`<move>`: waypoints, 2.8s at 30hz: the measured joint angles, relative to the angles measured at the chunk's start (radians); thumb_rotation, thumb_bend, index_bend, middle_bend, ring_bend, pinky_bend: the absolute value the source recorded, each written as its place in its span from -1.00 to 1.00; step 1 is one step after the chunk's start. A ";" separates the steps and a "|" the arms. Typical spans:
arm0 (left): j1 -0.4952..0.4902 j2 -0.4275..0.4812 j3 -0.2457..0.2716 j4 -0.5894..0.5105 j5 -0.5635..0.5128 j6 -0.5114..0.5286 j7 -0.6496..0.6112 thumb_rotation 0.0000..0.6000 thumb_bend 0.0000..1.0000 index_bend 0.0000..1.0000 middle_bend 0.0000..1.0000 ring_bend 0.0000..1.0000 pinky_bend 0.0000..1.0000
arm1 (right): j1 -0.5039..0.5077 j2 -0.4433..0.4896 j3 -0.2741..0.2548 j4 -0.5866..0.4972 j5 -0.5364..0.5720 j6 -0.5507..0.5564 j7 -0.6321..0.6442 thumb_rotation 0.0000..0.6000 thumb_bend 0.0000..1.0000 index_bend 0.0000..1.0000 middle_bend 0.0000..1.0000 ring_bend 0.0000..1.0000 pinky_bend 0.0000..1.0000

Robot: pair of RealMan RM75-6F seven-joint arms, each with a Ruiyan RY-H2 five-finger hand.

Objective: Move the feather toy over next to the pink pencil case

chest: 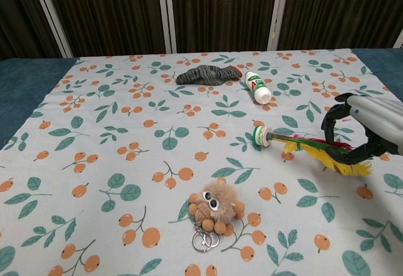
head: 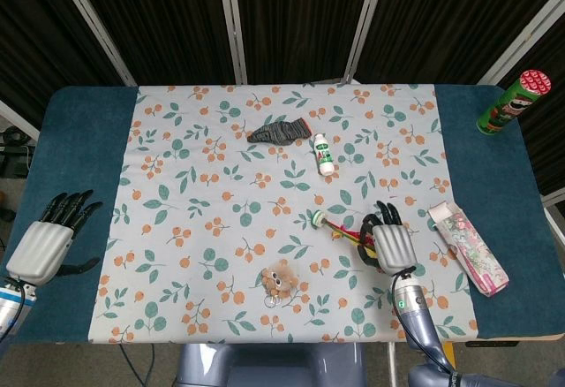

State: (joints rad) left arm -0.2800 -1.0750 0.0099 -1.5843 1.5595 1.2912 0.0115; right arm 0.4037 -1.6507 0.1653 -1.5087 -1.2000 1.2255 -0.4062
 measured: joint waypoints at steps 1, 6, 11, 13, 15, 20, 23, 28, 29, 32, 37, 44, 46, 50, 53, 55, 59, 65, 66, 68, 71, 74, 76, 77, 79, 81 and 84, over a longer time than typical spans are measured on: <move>0.000 0.000 0.000 0.000 0.000 0.000 0.000 0.77 -0.58 -0.77 -1.00 -1.00 -1.00 | 0.004 0.014 0.003 -0.015 -0.005 0.001 -0.013 1.00 -0.28 0.26 -0.38 -0.96 -1.00; 0.000 0.000 0.000 -0.001 -0.001 0.000 0.001 0.76 -0.58 -0.77 -1.00 -1.00 -1.00 | 0.026 0.077 0.014 -0.060 -0.031 0.002 -0.073 1.00 -0.28 0.28 -0.33 -0.95 -1.00; 0.000 -0.001 0.000 -0.001 -0.002 0.000 0.003 0.76 -0.58 -0.77 -1.00 -1.00 -1.00 | 0.053 0.164 0.022 -0.104 -0.060 -0.003 -0.166 1.00 -0.28 0.28 -0.32 -0.95 -1.00; 0.000 -0.001 0.000 -0.001 -0.002 0.000 0.004 0.77 -0.58 -0.77 -1.00 -1.00 -1.00 | 0.064 0.186 0.024 -0.113 -0.078 0.000 -0.213 1.00 -0.28 0.29 -0.32 -0.95 -1.00; 0.000 -0.001 -0.001 -0.002 -0.002 0.000 0.004 0.77 -0.58 -0.77 -1.00 -1.00 -1.00 | 0.074 0.202 0.025 -0.118 -0.094 0.004 -0.253 1.00 -0.28 0.29 -0.32 -0.95 -1.00; 0.000 0.000 -0.001 -0.002 -0.003 -0.001 0.004 0.77 -0.58 -0.77 -1.00 -1.00 -1.00 | 0.097 0.235 0.018 -0.123 -0.127 0.008 -0.363 1.00 -0.28 0.30 -0.31 -0.94 -1.00; 0.000 0.000 0.000 -0.002 -0.002 -0.001 0.003 0.77 -0.58 -0.77 -1.00 -1.00 -1.00 | 0.108 0.246 0.010 -0.122 -0.134 0.006 -0.424 1.00 -0.28 0.30 -0.31 -0.94 -1.00; 0.000 0.000 -0.001 -0.002 -0.002 -0.002 0.001 0.77 -0.58 -0.77 -1.00 -1.00 -1.00 | 0.123 0.256 -0.002 -0.118 -0.116 -0.009 -0.507 1.00 -0.28 0.30 -0.31 -0.94 -1.00; 0.000 0.000 0.000 -0.002 -0.002 -0.001 0.001 0.76 -0.58 -0.77 -1.00 -1.00 -1.00 | 0.125 0.258 -0.003 -0.119 -0.108 -0.013 -0.519 1.00 -0.28 0.30 -0.31 -0.94 -1.00; 0.000 0.000 -0.001 -0.002 -0.002 -0.001 0.001 0.76 -0.58 -0.77 -1.00 -1.00 -1.00 | 0.133 0.267 -0.005 -0.124 -0.081 -0.024 -0.554 1.00 -0.27 0.30 -0.31 -0.94 -1.00; 0.000 0.000 0.000 -0.002 -0.002 -0.001 0.002 0.77 -0.58 -0.77 -1.00 -1.00 -1.00 | 0.150 0.293 -0.008 -0.137 -0.056 -0.043 -0.620 1.00 -0.27 0.31 -0.31 -0.94 -1.00; 0.000 0.000 0.000 -0.002 -0.002 -0.001 0.002 0.76 -0.58 -0.77 -1.00 -1.00 -1.00 | 0.181 0.330 -0.009 -0.164 0.010 -0.075 -0.705 1.00 -0.27 0.31 -0.31 -0.94 -1.00; 0.000 0.000 0.000 -0.002 -0.002 -0.001 0.002 0.76 -0.59 -0.77 -1.00 -1.00 -1.00 | 0.187 0.336 -0.008 -0.172 0.041 -0.085 -0.715 1.00 -0.27 0.31 -0.31 -0.94 -1.00; 0.000 0.000 -0.001 -0.002 -0.002 -0.002 0.001 0.77 -0.58 -0.77 -1.00 -1.00 -1.00 | 0.202 0.348 -0.006 -0.187 0.107 -0.101 -0.742 1.00 -0.27 0.31 -0.31 -0.94 -1.00; -0.001 0.000 -0.001 -0.003 -0.003 -0.002 0.002 0.76 -0.58 -0.77 -1.00 -1.00 -1.00 | 0.216 0.355 -0.010 -0.197 0.141 -0.111 -0.763 1.00 -0.27 0.31 -0.31 -0.94 -1.00; -0.001 0.000 -0.001 -0.003 -0.003 -0.002 0.002 0.76 -0.58 -0.77 -1.00 -1.00 -1.00 | 0.225 0.358 -0.017 -0.198 0.150 -0.118 -0.773 1.00 -0.27 0.31 -0.31 -0.94 -1.00; 0.000 0.000 -0.001 -0.003 -0.003 -0.002 0.002 0.76 -0.59 -0.77 -1.00 -1.00 -1.00 | 0.237 0.351 -0.021 -0.189 0.157 -0.123 -0.772 1.00 -0.28 0.29 -0.31 -0.94 -1.00; -0.001 0.001 -0.001 -0.002 -0.002 -0.002 0.000 0.77 -0.58 -0.77 -1.00 -1.00 -1.00 | 0.254 0.331 -0.037 -0.157 0.133 -0.114 -0.773 1.00 -0.36 0.08 -0.45 -0.98 -1.00; -0.001 0.001 -0.001 -0.002 -0.002 -0.003 -0.001 0.77 -0.58 -0.77 -1.00 -1.00 -1.00 | 0.255 0.328 -0.039 -0.153 0.130 -0.113 -0.774 1.00 -0.37 0.05 -0.47 -0.99 -1.00; -0.001 0.001 0.000 -0.002 -0.002 -0.003 -0.001 0.76 -0.58 -0.77 -1.00 -1.00 -1.00 | 0.259 0.322 -0.043 -0.145 0.123 -0.107 -0.775 1.00 -0.40 -0.05 -0.53 -1.00 -1.00; -0.001 0.001 0.000 -0.002 -0.002 -0.003 -0.001 0.76 -0.58 -0.77 -1.00 -1.00 -1.00 | 0.263 0.315 -0.046 -0.134 0.110 -0.095 -0.777 1.00 -0.42 -0.24 -0.60 -1.00 -1.00; -0.002 0.001 -0.001 -0.002 -0.002 -0.003 -0.001 0.76 -0.58 -0.77 -1.00 -1.00 -1.00 | 0.267 0.310 -0.049 -0.123 0.091 -0.078 -0.780 1.00 -0.44 -0.48 -0.67 -1.00 -1.00; -0.001 0.001 0.000 -0.002 -0.002 -0.003 0.000 0.77 -0.58 -0.77 -1.00 -1.00 -1.00 | 0.269 0.308 -0.051 -0.117 0.075 -0.060 -0.786 1.00 -0.45 -0.61 -0.71 -1.00 -1.00; -0.002 0.001 -0.001 -0.002 -0.002 -0.004 0.000 0.78 -0.58 -0.77 -1.00 -1.00 -1.00 | 0.269 0.307 -0.051 -0.116 0.072 -0.055 -0.788 1.00 -0.46 -0.66 -0.72 -1.00 -1.00; -0.002 0.001 0.000 -0.002 -0.002 -0.004 0.000 0.78 -0.58 -0.77 -1.00 -1.00 -1.00 | 0.269 0.308 -0.052 -0.119 0.065 -0.038 -0.795 1.00 -0.47 -0.70 -0.74 -1.00 -1.00; -0.002 0.001 -0.001 -0.003 -0.002 -0.004 0.000 0.77 -0.58 -0.77 -1.00 -1.00 -1.00 | 0.269 0.310 -0.052 -0.126 0.059 -0.024 -0.802 1.00 -0.48 -0.70 -0.77 -1.00 -1.00; -0.001 0.001 0.000 -0.002 -0.002 -0.003 0.000 0.78 -0.58 -0.77 -1.00 -1.00 -1.00 | 0.263 0.319 -0.054 -0.146 0.047 0.002 -0.810 1.00 -0.49 -0.70 -0.80 -1.00 -1.00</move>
State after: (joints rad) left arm -0.2814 -1.0739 0.0097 -1.5862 1.5577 1.2878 0.0111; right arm 0.6667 -1.3318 0.1108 -1.6542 -1.1530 1.2279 -1.2158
